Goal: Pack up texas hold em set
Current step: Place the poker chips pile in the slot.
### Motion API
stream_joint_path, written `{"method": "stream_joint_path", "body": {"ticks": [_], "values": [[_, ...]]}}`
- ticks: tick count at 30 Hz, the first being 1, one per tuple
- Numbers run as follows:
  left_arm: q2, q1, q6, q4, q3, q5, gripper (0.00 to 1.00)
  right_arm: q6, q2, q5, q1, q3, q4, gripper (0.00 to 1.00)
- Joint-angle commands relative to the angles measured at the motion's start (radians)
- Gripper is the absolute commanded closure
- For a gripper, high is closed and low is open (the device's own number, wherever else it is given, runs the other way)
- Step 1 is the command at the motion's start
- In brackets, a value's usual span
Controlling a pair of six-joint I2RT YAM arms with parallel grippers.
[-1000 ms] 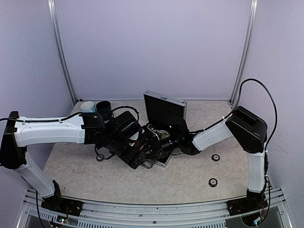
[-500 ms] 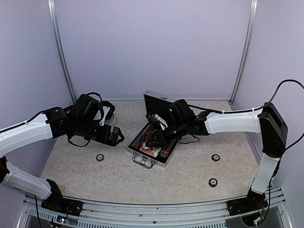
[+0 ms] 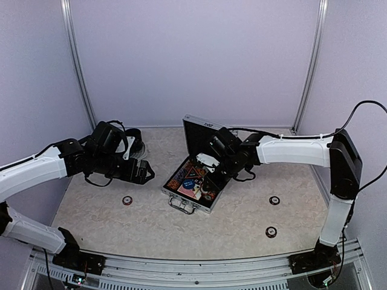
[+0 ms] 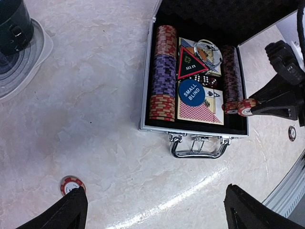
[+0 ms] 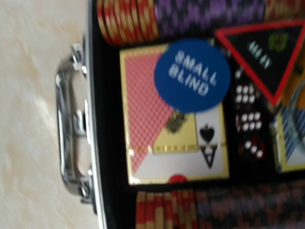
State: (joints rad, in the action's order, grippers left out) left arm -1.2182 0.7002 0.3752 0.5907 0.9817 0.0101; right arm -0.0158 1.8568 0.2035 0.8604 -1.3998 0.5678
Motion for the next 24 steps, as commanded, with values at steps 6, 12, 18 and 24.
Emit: {"method": "stream_joint_path", "body": {"ticks": [6, 12, 18, 24], "values": [[-0.036, -0.015, 0.001, -0.021, -0.003, 0.024, 0.01, 0.045, 0.049, -0.044, 0.045, -0.041, 0.066, 1.00], [-0.045, -0.015, -0.002, -0.024, -0.003, 0.032, 0.01, 0.039, 0.072, -0.106, 0.067, -0.062, 0.077, 1.00], [-0.046, -0.015, -0.005, -0.023, -0.007, 0.031, 0.01, 0.039, 0.092, -0.137, 0.084, -0.074, 0.088, 1.00], [-0.043, -0.015, -0.001, -0.030, -0.014, 0.026, 0.01, 0.042, 0.108, -0.195, 0.103, -0.089, 0.108, 1.00]]}}
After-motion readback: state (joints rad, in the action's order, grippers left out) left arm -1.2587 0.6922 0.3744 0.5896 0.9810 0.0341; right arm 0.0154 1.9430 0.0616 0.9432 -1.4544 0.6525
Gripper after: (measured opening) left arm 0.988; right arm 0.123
